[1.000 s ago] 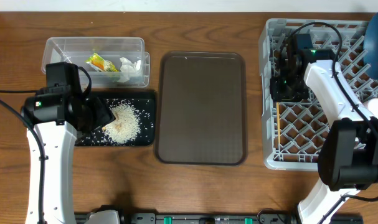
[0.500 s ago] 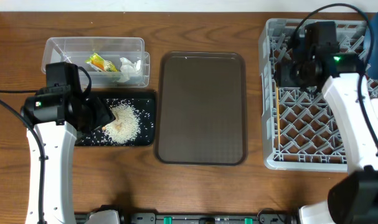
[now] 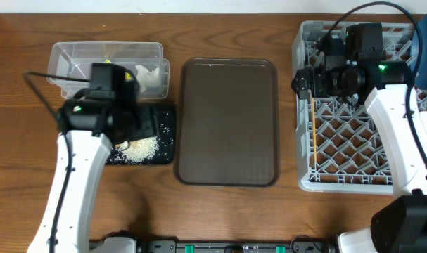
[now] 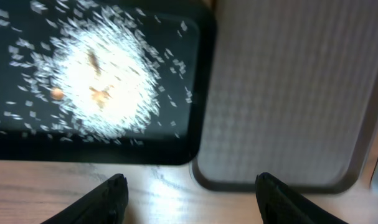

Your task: Sort waste into correct bins and load items into the dishwasher rack

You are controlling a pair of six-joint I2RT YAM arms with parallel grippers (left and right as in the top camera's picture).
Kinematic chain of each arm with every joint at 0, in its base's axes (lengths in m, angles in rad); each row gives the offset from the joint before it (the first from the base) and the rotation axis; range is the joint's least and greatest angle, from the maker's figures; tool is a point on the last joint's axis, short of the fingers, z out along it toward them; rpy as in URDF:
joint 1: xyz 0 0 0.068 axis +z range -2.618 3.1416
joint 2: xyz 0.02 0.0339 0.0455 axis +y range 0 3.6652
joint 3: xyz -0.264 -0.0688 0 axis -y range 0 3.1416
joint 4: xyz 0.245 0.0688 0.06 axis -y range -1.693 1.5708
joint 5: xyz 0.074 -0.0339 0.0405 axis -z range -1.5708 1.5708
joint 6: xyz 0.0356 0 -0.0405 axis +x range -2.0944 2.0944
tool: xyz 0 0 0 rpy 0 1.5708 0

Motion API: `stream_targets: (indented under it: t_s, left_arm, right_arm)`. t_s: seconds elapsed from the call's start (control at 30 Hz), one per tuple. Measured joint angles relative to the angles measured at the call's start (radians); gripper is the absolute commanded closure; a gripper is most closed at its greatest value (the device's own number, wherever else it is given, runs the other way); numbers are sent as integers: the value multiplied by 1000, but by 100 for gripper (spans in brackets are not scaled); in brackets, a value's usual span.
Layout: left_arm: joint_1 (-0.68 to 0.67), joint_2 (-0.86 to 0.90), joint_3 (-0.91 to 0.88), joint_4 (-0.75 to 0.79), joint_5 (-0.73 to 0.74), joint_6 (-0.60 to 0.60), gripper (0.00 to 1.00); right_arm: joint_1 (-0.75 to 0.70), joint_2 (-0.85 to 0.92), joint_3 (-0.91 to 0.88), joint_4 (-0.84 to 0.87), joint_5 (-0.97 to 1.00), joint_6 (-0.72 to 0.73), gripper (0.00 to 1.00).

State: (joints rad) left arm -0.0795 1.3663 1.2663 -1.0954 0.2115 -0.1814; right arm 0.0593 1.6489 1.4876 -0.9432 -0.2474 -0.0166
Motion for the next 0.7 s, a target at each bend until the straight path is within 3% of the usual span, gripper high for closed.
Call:
stream_targets:
  t_s: [0.4, 0.7]
  left_arm:
    - [-17, 39, 0, -179, -8, 23, 32]
    - [-17, -225, -50, -67, -45, 25, 32]
  right_arm:
    - [0, -24, -10, -201, 67, 32, 1]
    - [0, -350, -306, 34, 85, 35, 1]
